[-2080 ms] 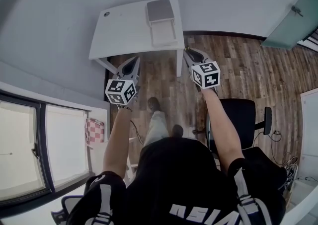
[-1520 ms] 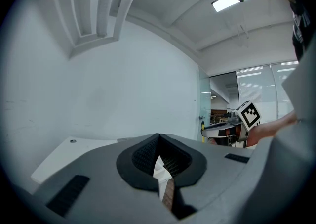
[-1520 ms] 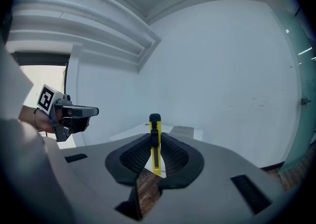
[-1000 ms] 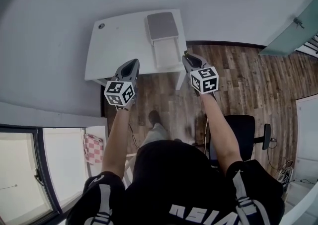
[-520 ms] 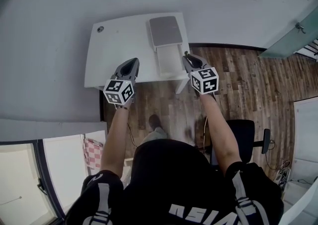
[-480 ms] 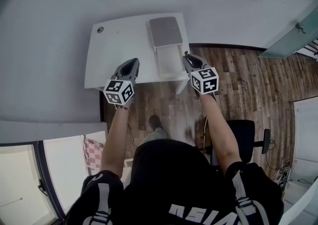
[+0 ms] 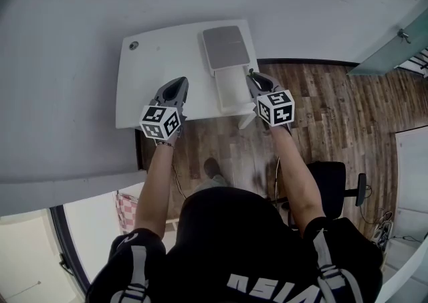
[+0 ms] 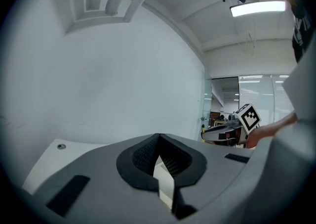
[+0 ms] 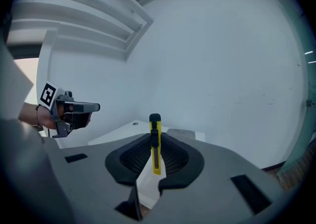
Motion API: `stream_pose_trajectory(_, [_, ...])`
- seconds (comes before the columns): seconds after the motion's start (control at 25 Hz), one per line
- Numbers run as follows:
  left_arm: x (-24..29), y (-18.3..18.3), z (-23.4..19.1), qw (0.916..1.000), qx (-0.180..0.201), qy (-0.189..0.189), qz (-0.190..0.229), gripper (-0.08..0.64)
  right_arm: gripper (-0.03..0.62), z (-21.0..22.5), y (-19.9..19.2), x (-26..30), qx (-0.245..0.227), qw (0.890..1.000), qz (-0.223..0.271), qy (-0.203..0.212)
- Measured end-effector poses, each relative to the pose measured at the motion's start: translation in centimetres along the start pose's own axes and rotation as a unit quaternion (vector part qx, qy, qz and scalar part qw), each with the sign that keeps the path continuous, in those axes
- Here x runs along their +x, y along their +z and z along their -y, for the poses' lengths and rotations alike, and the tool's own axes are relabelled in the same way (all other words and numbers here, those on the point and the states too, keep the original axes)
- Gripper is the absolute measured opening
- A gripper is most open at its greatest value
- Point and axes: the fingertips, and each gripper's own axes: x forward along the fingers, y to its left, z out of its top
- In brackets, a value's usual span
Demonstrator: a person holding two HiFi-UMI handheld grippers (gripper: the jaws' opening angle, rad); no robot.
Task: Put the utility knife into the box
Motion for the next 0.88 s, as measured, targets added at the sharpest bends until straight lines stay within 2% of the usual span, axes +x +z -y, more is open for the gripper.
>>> stream_pose_trajectory(0.56, [1.0, -0.3, -4.7, 0.9996, -0.018, -0.024, -0.003, 0.025, 0.074, -0.9, 0.6, 3.7, 0.004, 1.0, -0.015, -0.023])
stream_pose_trajectory(0.88, [1.3, -0.4, -5.5, 0.999, -0.022, -0.039, -0.003, 0.025, 0.074, -1.1, 0.8, 4.4, 0.002, 0.999, -0.018, -0.033])
